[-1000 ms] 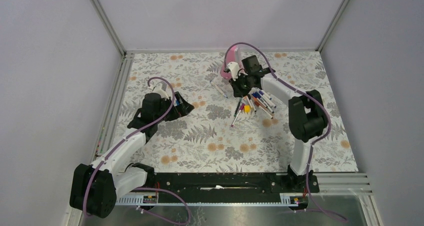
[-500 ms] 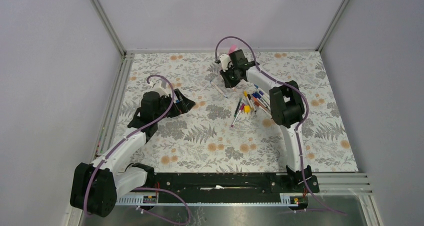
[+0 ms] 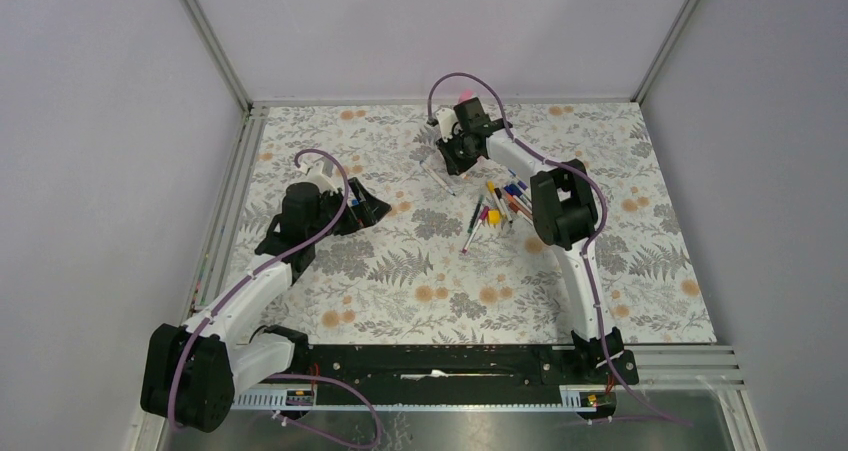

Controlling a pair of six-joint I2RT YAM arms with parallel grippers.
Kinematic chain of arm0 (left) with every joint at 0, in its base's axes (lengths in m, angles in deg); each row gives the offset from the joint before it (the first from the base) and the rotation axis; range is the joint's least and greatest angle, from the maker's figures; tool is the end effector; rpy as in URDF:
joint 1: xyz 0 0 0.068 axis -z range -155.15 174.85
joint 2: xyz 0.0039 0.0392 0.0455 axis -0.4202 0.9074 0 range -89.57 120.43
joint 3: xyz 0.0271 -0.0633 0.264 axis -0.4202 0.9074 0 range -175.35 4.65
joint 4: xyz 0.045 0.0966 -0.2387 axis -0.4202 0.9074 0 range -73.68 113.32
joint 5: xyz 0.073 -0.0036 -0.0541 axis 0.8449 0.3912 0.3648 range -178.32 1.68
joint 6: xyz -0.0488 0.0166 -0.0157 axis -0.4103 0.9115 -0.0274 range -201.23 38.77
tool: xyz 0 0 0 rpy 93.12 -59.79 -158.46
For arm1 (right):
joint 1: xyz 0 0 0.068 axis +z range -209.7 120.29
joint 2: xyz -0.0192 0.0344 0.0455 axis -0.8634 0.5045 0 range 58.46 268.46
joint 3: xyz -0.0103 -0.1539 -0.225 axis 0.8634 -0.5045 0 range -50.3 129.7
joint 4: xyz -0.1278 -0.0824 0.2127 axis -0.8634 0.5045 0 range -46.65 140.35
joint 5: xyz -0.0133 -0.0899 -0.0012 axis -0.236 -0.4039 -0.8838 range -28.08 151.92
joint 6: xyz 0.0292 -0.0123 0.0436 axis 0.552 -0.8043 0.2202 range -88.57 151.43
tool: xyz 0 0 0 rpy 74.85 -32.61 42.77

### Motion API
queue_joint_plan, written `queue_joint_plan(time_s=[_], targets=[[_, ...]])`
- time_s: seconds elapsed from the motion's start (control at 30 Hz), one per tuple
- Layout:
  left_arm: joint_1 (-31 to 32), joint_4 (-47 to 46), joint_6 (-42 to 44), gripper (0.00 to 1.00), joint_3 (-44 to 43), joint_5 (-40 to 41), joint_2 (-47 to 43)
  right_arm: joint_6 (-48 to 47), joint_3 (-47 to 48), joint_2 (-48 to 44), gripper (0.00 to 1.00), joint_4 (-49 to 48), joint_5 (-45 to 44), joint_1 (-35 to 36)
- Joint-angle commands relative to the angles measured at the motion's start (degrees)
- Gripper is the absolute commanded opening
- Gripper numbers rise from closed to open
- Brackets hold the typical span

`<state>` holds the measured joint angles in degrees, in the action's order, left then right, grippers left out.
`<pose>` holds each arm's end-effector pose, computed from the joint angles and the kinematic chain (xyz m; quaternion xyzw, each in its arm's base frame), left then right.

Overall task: Open the pen caps
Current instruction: Place the pen at the center of the board.

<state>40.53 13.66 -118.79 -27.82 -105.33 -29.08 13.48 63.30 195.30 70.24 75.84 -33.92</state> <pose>0.2205 -0.0728 0.2349 -0.0809 0.8356 -0.3487 0.4166 0.4744 0.2387 0.1693 -0.3858 0.8507 0.1367 0.3298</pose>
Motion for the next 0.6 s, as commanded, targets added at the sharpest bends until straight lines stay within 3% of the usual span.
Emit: queue_joint_plan(time_s=[0.0,0.13,0.3,0.5,0.57], targets=[[-0.39,-2.44,-0.37,0.99,-0.93,-2.08,-0.9,0.47,2.36,-0.54,0.26,1.44,-1.13,0.53],[-0.4,-2.01,-1.11,0.99,-1.09,-3.53,-0.72,0.47,2.22,-2.41,0.36,1.9,-1.16,0.5],[-0.39,-2.52,-3.36,0.99,-0.86,-5.35,-1.71,0.38,-0.27,-6.2,0.38,1.93,-1.11,0.56],[-0.39,-2.95,-5.04,0.99,-0.97,-6.2,-4.53,-1.32,-9.3,-18.1,0.38,1.73,0.96,0.54],[-0.38,-4.55,-5.87,0.99,-0.3,-7.48,-5.22,-3.02,-14.16,-23.05,0.44,1.63,3.03,0.49]])
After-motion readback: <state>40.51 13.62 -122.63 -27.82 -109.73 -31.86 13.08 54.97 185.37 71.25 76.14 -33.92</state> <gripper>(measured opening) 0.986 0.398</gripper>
